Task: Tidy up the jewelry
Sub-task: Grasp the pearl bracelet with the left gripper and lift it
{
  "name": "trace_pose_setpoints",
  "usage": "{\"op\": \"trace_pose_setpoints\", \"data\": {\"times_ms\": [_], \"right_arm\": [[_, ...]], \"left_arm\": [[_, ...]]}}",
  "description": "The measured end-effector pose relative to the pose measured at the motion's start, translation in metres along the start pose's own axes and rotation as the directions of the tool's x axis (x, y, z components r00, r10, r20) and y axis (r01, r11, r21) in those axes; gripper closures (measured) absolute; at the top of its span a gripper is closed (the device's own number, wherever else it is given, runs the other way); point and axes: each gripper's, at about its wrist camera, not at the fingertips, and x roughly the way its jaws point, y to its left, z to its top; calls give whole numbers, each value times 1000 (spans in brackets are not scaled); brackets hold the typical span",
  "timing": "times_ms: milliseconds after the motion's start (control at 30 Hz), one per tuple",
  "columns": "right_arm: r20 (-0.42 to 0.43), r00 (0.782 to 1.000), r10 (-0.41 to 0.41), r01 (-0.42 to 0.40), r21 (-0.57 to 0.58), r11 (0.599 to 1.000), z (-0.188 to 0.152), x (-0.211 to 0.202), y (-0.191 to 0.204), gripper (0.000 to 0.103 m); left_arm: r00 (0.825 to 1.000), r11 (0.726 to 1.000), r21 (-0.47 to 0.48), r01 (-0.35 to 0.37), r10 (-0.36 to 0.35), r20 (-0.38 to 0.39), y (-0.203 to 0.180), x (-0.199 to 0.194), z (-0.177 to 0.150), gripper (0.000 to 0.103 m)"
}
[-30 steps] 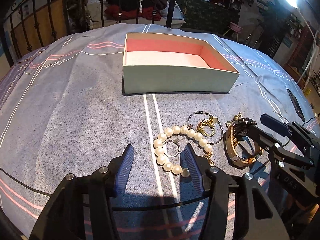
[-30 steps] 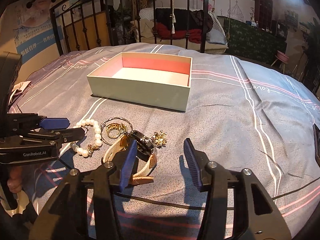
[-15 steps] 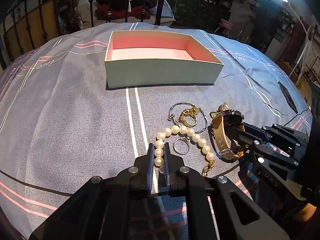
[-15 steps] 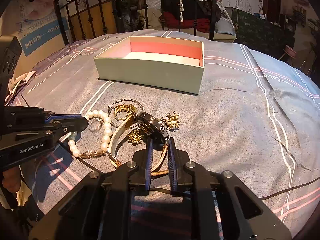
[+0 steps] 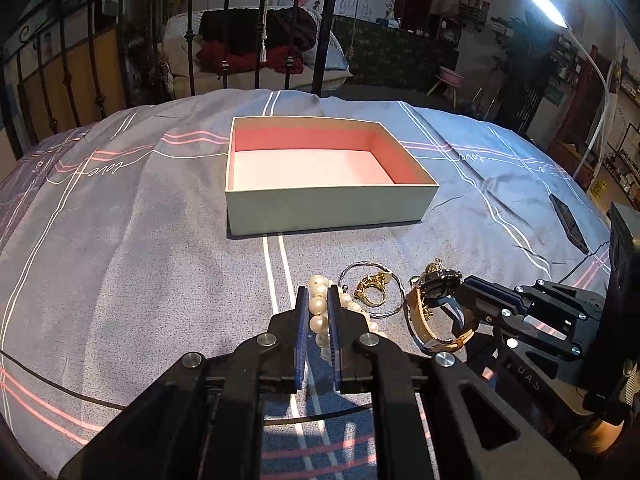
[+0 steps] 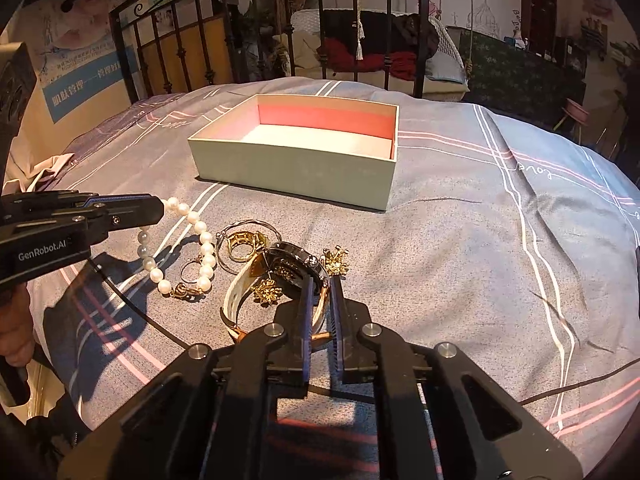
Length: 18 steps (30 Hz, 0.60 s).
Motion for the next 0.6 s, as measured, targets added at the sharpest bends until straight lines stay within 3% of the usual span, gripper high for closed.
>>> {"op": "trace_pose_setpoints", "data": {"times_ms": [300,600], "right_arm": [[-47,999,17,-15,45,999,-1,9,-6,94],[-58,998,4,-3,17,1000,-3,17,-2,93]], "left_arm": [[1000,1000,17,8,-9,25,-6,-3,7,94],[999,1000,17,18,-19,40,-8,-5,9,94]]}}
